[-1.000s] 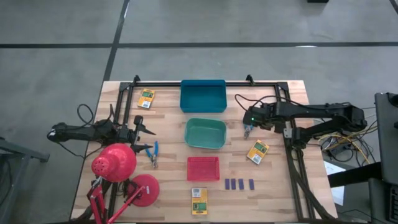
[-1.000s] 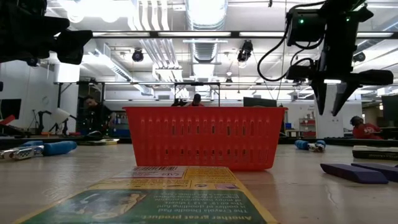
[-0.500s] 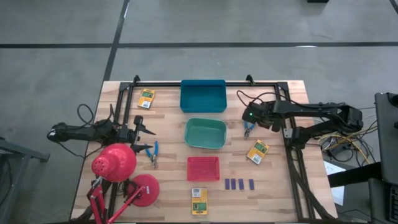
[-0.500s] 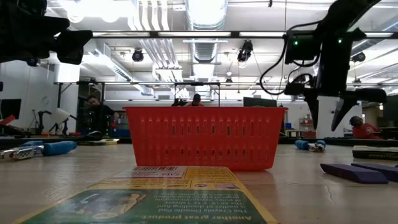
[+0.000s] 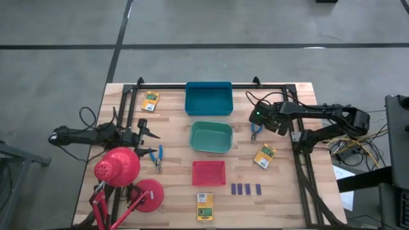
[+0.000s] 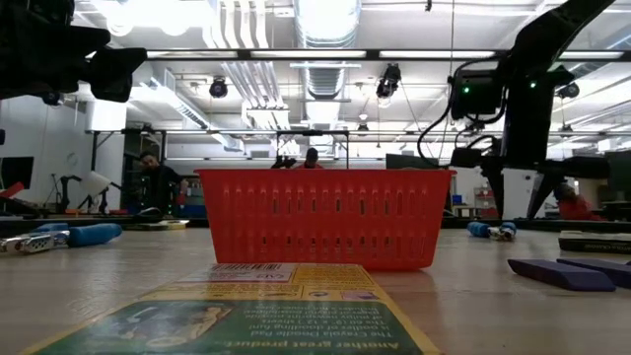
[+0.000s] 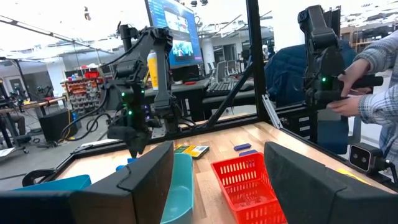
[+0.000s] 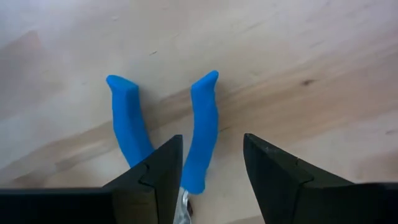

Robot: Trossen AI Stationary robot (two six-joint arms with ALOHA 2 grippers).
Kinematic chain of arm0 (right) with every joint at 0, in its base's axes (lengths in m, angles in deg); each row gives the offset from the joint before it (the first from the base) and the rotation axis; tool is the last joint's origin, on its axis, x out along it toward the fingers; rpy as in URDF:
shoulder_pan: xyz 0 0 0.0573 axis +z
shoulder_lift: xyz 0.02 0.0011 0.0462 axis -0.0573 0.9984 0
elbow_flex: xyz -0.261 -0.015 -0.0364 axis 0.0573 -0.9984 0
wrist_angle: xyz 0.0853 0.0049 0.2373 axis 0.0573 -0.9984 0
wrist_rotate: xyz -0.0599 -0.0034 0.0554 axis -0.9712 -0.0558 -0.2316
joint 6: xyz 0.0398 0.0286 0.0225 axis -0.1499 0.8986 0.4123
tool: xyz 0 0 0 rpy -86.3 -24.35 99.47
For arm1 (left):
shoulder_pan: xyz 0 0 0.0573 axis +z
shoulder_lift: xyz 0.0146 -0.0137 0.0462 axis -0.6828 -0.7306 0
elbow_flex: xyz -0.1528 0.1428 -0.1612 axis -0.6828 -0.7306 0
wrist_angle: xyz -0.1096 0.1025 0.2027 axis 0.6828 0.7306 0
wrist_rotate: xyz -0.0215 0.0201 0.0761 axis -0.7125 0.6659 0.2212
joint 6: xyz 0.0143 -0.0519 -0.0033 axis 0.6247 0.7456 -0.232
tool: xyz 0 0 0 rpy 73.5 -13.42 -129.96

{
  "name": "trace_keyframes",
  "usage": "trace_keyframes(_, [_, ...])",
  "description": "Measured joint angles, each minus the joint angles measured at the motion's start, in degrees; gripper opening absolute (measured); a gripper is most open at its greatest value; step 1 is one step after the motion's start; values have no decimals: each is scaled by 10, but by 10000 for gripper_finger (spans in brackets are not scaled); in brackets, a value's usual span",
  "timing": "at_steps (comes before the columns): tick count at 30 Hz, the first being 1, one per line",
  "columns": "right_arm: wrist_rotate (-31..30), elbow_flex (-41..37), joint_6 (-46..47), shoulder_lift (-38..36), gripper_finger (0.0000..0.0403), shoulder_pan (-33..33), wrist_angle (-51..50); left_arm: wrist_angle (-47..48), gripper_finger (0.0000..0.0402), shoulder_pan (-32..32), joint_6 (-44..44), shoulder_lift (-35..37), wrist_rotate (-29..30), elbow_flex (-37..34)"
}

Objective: Pick & Place School Supplies
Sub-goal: Put the blue hole puncher into the blue bin

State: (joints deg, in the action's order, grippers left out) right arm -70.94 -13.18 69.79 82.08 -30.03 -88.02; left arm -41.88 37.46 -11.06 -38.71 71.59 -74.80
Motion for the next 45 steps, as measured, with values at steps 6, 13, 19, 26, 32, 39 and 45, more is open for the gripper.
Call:
trace_keyframes(6, [0, 0, -21, 47, 161, -7, 31, 0, 256, 0, 0, 0, 0, 0])
trace_keyframes(13, [5, 8, -25, 76, 137, -7, 26, 0, 256, 0, 0, 0, 0, 0])
trace_keyframes(19, [0, 7, -61, 69, 107, -7, 25, 0, 256, 0, 0, 0, 0, 0])
trace_keyframes(26, [-2, 7, -92, 70, 55, -7, 29, 0, 256, 0, 0, 0, 0, 0])
trace_keyframes(32, [-2, 7, -105, 69, 43, -7, 29, 0, 256, 0, 0, 0, 0, 0])
trace_keyframes(39, [-2, 7, -106, 69, 52, -7, 29, 0, 256, 0, 0, 0, 0, 0])
trace_keyframes(45, [-6, 22, -126, 58, 50, -7, 31, 0, 256, 0, 0, 0, 0, 0])
